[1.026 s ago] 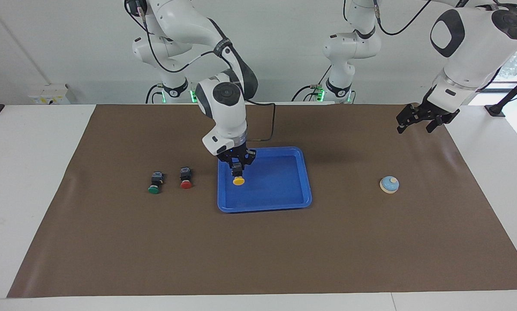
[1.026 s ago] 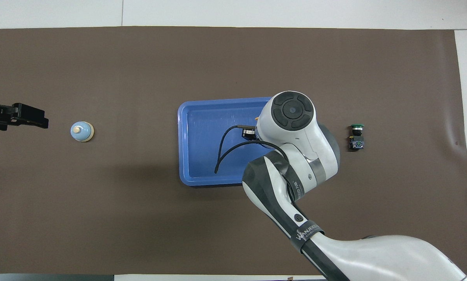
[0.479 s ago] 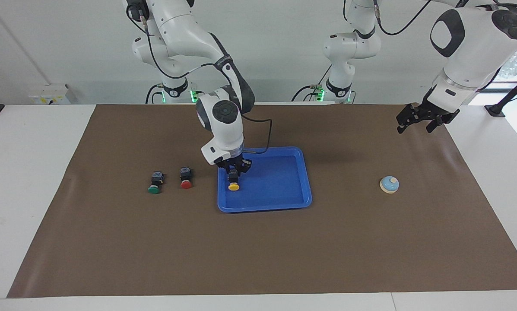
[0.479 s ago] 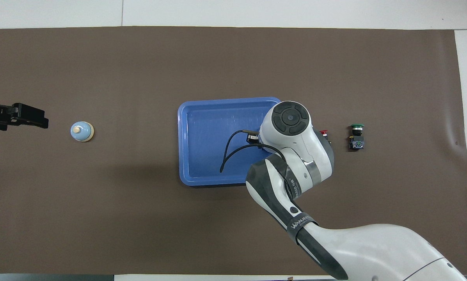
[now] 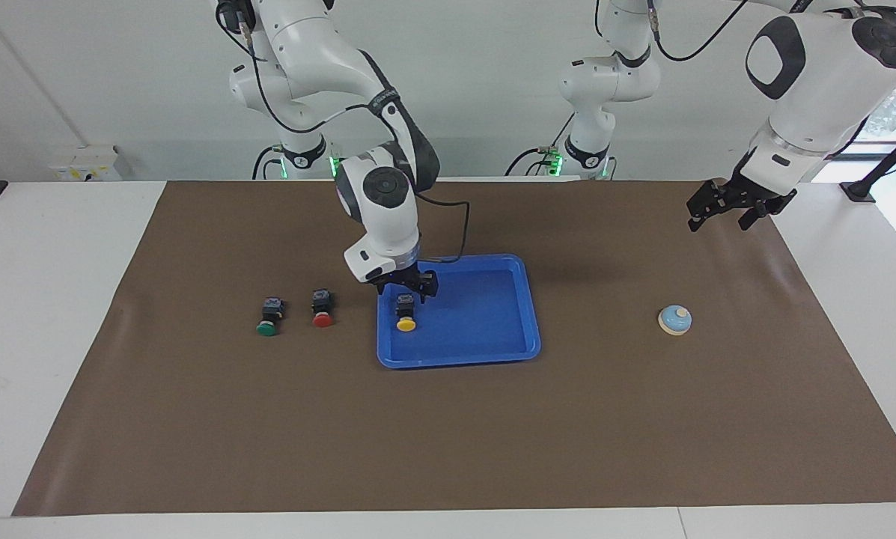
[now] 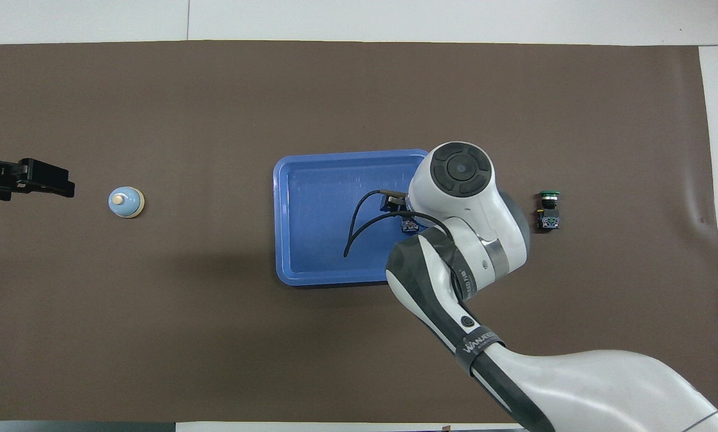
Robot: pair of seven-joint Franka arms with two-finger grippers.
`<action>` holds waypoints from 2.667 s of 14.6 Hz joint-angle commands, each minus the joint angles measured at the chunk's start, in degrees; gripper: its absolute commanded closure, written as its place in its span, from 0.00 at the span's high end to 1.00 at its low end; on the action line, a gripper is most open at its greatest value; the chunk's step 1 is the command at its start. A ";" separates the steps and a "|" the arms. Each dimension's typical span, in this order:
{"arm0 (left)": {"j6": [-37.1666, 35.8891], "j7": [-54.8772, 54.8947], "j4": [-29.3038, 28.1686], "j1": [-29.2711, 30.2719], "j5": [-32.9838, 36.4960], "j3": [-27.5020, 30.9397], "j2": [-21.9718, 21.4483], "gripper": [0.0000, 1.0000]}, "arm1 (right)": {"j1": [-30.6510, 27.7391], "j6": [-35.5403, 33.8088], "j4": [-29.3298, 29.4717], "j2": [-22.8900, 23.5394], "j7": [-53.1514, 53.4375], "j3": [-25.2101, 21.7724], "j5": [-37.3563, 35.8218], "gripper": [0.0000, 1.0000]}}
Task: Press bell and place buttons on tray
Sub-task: 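Carry the yellow button into the blue tray and release it, then grasp the green-capped button with the right gripper, then place the green button in the tray beside the yellow one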
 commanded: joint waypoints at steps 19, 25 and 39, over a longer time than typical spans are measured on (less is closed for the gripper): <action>-0.37 -0.13 0.76 -0.37 0.12 0.42 0.07 1.00 | -24.91 12.56 -20.84 -9.20 -35.20 0.18 -0.23 1.00; -0.37 -0.22 0.76 -0.37 0.12 0.42 0.07 1.00 | -25.27 13.98 -22.25 -8.49 -35.56 0.18 -0.23 0.59; -0.37 -0.22 0.85 -0.37 0.12 0.42 0.07 1.00 | -8.69 -5.36 3.06 -4.27 -17.75 0.88 0.12 0.00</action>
